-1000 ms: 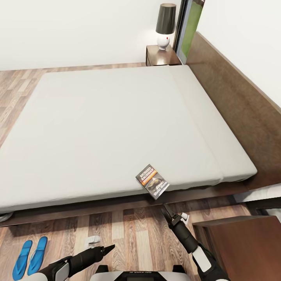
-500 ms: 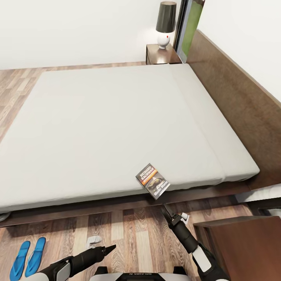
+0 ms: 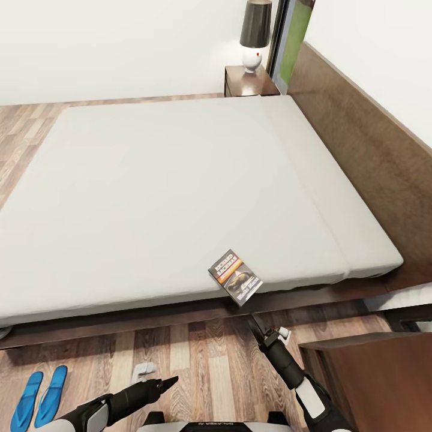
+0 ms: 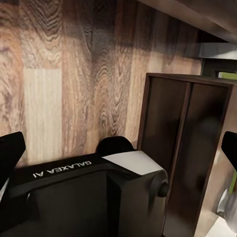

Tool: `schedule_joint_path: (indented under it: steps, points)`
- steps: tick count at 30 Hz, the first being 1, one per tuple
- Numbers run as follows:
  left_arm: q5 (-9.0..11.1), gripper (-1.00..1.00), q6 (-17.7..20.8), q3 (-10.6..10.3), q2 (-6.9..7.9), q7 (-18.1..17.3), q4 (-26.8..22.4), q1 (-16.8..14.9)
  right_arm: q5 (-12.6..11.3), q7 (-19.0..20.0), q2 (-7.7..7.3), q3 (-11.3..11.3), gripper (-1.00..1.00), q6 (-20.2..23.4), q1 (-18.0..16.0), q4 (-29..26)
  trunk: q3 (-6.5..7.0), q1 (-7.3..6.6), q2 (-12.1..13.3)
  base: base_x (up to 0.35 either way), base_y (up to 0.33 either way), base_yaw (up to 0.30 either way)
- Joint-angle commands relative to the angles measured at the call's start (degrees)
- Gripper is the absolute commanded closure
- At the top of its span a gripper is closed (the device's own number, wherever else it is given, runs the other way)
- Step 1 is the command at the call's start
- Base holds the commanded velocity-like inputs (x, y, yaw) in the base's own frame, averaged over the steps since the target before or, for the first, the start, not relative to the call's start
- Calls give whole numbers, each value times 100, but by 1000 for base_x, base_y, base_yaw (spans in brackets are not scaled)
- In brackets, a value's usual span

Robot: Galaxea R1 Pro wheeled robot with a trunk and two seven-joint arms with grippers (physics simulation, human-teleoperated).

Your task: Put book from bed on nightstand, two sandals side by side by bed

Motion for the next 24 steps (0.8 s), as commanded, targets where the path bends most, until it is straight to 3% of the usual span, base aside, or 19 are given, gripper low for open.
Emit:
schedule_joint_path:
  steps: [1,24]
  points:
    - [39,-100,-21,-49,1,-13,2,-2,-1,19,5,-28,-100,59,-3,-1,-21,23,-44,0,0,0]
    - [39,-100,-21,-49,-50,-13,2,-2,-3,19,8,-28,-100,59,-3,-1,-434,528,-966,0,0,0]
